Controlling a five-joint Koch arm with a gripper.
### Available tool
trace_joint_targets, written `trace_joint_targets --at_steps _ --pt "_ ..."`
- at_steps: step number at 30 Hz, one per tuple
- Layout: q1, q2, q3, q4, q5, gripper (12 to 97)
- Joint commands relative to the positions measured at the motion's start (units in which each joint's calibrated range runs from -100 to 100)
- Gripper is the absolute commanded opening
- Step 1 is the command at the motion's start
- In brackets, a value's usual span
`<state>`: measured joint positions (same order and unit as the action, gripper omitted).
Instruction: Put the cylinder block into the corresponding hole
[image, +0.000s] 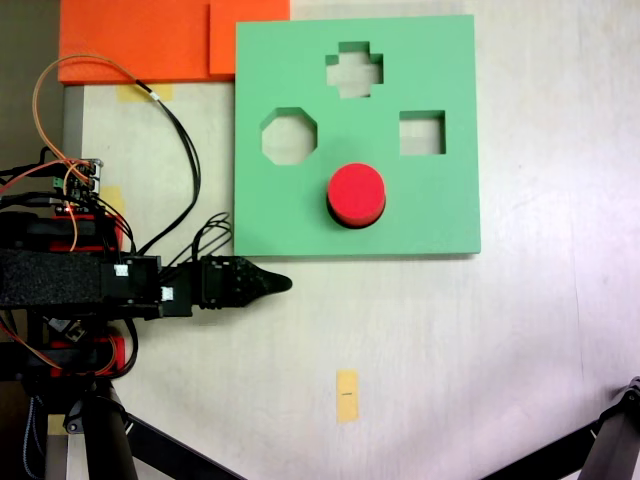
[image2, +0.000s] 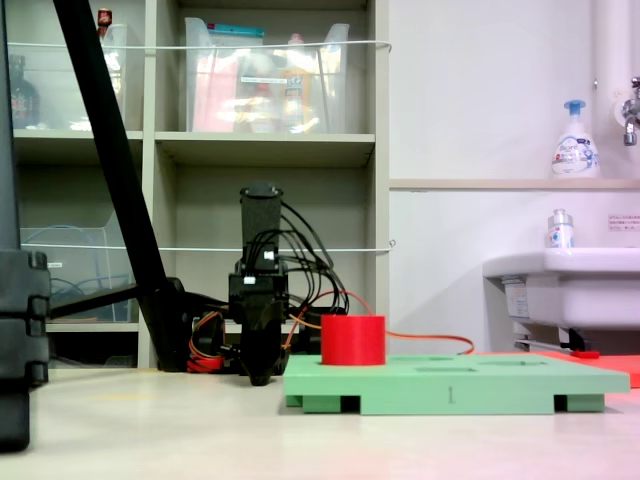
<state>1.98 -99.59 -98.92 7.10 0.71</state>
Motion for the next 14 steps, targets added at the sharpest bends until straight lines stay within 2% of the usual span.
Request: trace_joint_targets --at_steps 1,14 --pt "-0.2 -0.4 -1.1 -4.7 0.2 50.5" --pt "-0.2 -0.4 -1.1 -4.7 0.2 50.3"
